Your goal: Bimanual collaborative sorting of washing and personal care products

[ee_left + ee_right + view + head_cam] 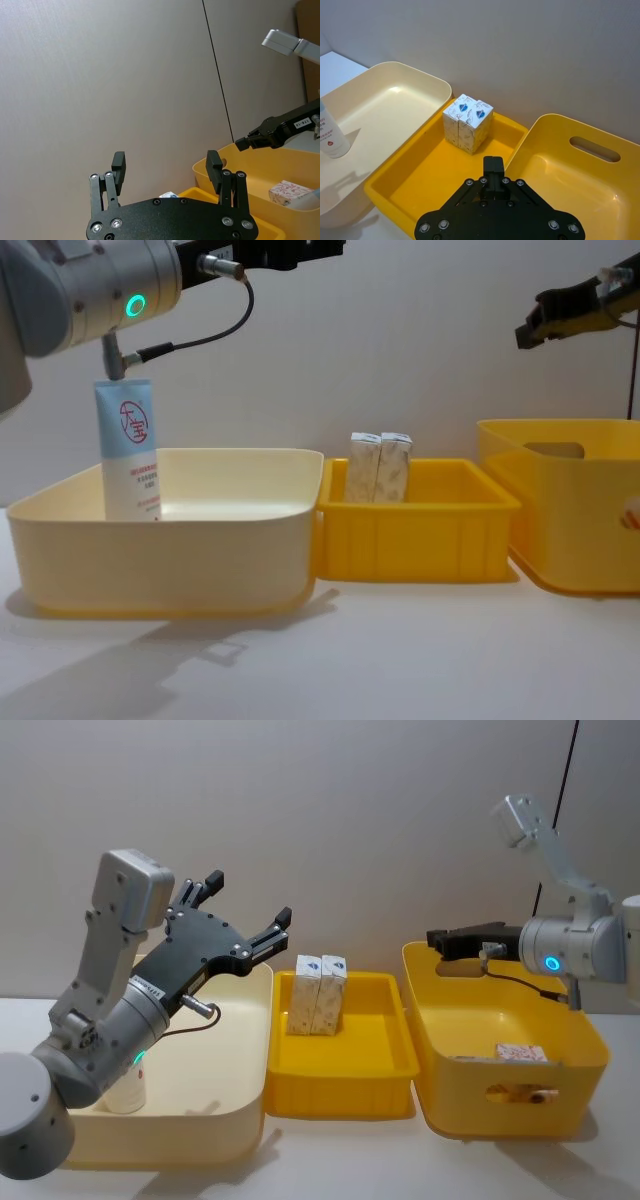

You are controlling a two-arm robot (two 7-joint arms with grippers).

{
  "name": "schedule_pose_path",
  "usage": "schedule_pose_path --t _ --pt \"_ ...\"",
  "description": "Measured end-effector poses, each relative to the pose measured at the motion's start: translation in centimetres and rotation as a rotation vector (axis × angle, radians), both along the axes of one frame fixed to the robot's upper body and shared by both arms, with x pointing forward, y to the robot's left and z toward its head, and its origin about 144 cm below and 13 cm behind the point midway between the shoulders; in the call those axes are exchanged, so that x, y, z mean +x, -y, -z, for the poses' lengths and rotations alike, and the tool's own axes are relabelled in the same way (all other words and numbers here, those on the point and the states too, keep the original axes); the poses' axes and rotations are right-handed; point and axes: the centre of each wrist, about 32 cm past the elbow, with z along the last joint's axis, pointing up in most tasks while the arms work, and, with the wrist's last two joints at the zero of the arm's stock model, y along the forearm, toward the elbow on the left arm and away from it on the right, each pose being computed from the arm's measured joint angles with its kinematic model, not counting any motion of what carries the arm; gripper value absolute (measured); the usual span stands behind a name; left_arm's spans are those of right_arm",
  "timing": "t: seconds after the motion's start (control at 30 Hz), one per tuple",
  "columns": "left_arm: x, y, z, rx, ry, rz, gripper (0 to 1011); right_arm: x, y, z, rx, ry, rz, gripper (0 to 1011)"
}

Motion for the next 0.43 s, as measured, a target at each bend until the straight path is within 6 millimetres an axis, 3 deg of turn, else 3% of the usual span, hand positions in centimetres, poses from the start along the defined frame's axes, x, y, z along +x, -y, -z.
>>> schedule_pose_path --t 0.43 --pt "0.0 0.0 0.0 0.0 0.0 0.0 999 0.0 0.01 0.01 0.0 -0.001 0.0 0"
